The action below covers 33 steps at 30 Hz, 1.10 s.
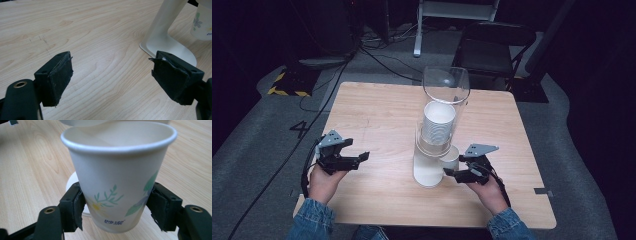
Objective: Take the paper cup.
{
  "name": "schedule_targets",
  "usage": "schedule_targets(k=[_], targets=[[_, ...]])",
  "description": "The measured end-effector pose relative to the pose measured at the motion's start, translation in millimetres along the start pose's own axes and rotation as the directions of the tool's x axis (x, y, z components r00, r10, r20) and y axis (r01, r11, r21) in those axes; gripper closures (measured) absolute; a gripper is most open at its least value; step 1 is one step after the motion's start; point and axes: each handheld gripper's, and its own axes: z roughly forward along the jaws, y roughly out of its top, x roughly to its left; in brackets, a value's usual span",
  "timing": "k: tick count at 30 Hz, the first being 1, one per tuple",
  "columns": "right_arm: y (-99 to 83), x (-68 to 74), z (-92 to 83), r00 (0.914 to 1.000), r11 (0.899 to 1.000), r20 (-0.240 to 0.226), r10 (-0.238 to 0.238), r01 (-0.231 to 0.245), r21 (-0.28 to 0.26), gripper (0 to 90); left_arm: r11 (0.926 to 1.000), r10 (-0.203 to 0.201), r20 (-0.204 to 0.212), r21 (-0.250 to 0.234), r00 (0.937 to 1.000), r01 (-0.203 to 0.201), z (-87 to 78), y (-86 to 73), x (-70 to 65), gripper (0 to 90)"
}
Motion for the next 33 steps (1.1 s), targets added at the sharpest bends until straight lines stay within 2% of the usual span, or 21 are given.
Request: schedule_targets(k=[7, 15, 20, 23, 25, 31, 33], targets=[[-2.4, -10.9, -17.3, 0.9989, 1.0, 0.041, 0.021, -0.02, -0.02, 35.0, 1.0, 0.007, 0.004, -0.001, 1.0, -0.007, 3.2, 1.3, 0.3, 16.6], [-3.4, -27.9, -39.4, 0.9912, 0.993, 0.101, 0.086, -0.077, -0.088, 35.0, 0.9998, 0.013, -0.004, 0.012, 0.9999, -0.013, 3.4, 0.2, 0.4, 16.6], [-4.3, -39.5, -47.2, 0.9786, 0.985, 0.153, 0.137, -0.119, -0.121, 34.7, 0.9999, 0.009, -0.01, 0.014, 0.9999, -0.009, 3.9, -0.9, -0.2, 16.6], [-6.7, -45.7, -49.8, 0.9709, 0.986, 0.2, 0.132, -0.107, -0.131, 34.7, 0.9998, 0.007, -0.009, 0.017, 0.9999, -0.007, 4.1, -1.5, -0.7, 16.6], [-8.3, -49.5, -51.6, 0.9647, 0.984, 0.22, 0.144, -0.115, -0.139, 34.7, 0.9997, 0.011, -0.01, 0.022, 0.9999, -0.01, 4.0, -1.9, -0.7, 16.6], [-18.4, -65.6, -55.2, 0.9355, 0.975, 0.298, 0.19, -0.144, -0.169, 34.5, 0.9996, 0.015, -0.02, 0.024, 0.9997, -0.014, 2.4, -3.6, -0.9, 16.6], [-21.6, -70.9, -54.7, 0.929, 0.974, 0.313, 0.197, -0.151, -0.167, 34.4, 0.9995, 0.015, -0.022, 0.027, 0.9997, -0.014, 1.3, -4.5, -0.6, 16.6]])
